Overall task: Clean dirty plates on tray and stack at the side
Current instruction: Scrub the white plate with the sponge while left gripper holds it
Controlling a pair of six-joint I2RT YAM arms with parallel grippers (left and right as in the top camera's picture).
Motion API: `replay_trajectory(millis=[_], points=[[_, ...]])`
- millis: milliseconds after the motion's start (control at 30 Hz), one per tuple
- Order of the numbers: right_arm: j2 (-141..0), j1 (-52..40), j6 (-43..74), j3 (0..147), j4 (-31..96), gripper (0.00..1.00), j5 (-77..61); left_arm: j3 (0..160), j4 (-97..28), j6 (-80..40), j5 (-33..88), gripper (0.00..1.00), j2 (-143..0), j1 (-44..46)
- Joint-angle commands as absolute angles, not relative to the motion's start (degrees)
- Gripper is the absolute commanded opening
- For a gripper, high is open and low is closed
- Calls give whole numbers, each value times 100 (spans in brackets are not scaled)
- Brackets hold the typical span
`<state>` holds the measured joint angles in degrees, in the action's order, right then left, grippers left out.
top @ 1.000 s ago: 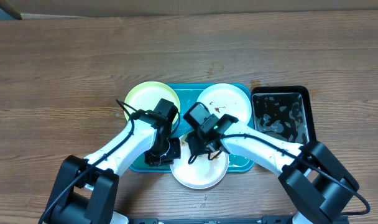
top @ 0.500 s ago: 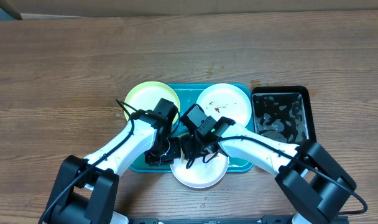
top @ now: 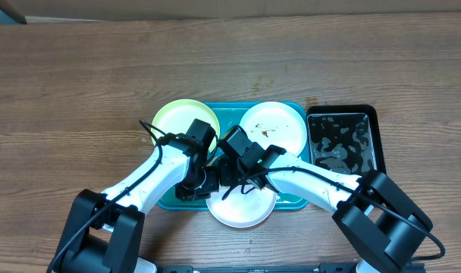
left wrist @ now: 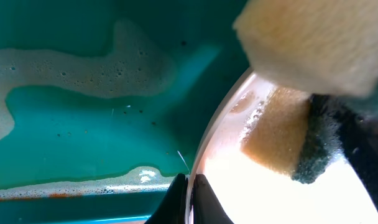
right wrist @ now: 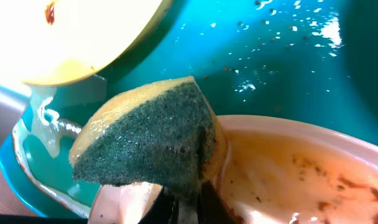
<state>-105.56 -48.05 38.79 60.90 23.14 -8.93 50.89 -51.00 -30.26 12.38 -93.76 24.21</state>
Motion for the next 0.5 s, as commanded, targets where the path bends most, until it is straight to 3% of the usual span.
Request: replay_trajectory(millis=[0, 100, 267, 467], points=[[-10654, -4934, 4246, 6112, 2119, 5, -707, 5070, -5089, -3089, 1315, 4, -9347, 2480], [-10654, -4943, 4309, 6058, 2226, 4, -395, 5070, -5092, -3089, 1315, 4, -9347, 2477], [-10654, -4851, 5358, 5999, 2912, 4, 709, 5070, -5096, -3089, 1315, 4, -9347, 2477], [-10654, -4737, 5618, 5999, 3533, 4, 899, 5070, -5131, -3089, 1315, 4, -9347, 2486]])
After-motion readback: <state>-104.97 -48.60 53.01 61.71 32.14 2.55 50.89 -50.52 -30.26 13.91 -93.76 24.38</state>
